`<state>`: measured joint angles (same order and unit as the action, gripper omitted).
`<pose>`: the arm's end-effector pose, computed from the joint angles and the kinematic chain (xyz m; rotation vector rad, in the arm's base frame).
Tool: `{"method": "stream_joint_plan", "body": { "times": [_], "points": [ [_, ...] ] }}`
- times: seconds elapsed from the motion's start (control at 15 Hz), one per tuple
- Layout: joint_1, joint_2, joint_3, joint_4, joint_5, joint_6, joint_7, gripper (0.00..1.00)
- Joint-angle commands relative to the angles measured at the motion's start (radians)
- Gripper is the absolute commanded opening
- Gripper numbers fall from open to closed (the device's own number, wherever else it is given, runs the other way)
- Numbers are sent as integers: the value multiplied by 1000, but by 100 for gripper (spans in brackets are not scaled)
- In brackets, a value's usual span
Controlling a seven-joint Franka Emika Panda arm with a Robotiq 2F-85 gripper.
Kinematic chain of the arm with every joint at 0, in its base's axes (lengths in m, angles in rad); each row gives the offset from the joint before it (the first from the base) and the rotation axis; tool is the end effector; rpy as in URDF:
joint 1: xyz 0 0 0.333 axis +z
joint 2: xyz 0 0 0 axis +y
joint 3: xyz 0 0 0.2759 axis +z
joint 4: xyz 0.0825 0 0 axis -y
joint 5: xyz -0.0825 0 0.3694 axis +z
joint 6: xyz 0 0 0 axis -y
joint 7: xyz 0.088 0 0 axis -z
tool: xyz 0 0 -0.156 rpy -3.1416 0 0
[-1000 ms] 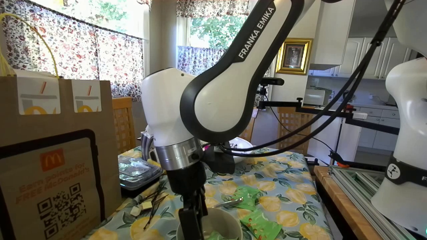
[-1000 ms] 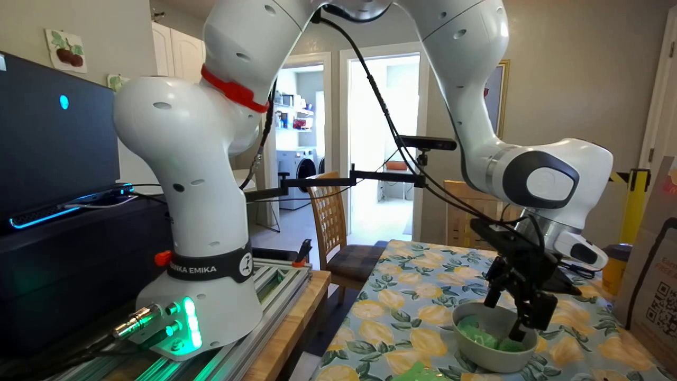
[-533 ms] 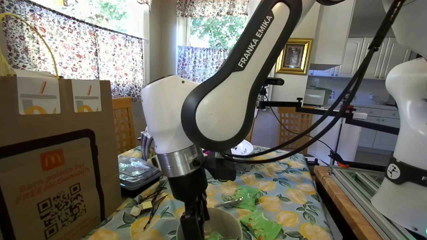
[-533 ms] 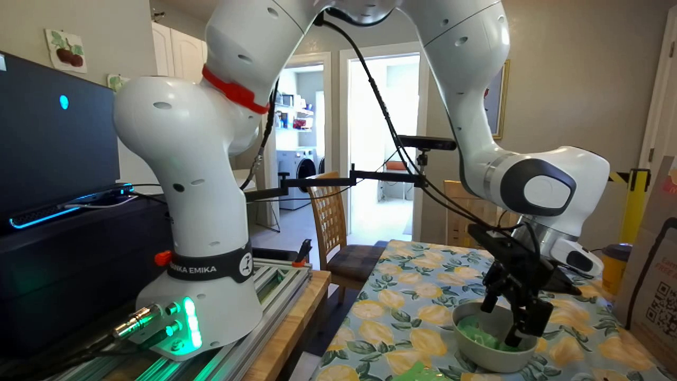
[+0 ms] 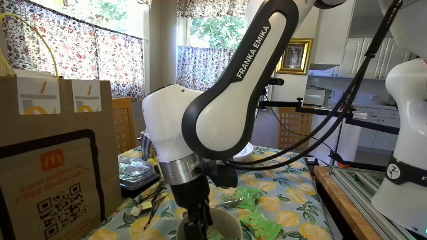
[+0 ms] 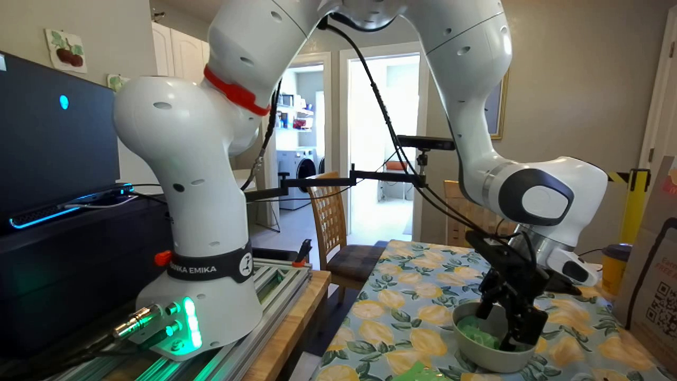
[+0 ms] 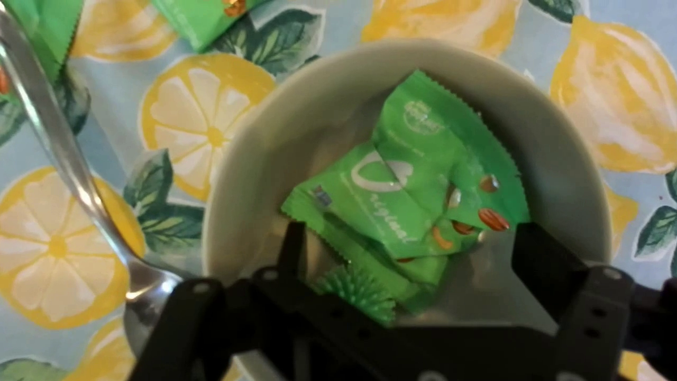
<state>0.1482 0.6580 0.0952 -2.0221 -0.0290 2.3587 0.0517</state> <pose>0.4910 0.1282 0.0326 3.0816 0.3172 -0.5014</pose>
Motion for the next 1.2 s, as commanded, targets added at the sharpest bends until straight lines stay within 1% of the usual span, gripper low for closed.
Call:
{"method": "stream_joint_plan", "body": {
  "times": [0.0,0.07,0.13,0.2,0.27,0.53,0.67,0.87,1.0,1.13],
  "points": [
    [11,36,-7,44,6,-20,20,100],
    [10,39,-7,48,6,-22,19,98],
    [10,42,-7,50,6,-24,19,92],
    [13,45,-10,51,3,-24,23,73],
    [13,48,-10,54,2,-26,23,70],
    [13,55,-10,60,4,-31,22,36],
    [10,56,-9,63,6,-38,19,21],
    [-9,43,10,61,28,-61,-7,2],
    [-22,20,25,50,48,-75,-25,0],
    [-28,-14,36,32,70,-82,-31,0]
  ]
}}
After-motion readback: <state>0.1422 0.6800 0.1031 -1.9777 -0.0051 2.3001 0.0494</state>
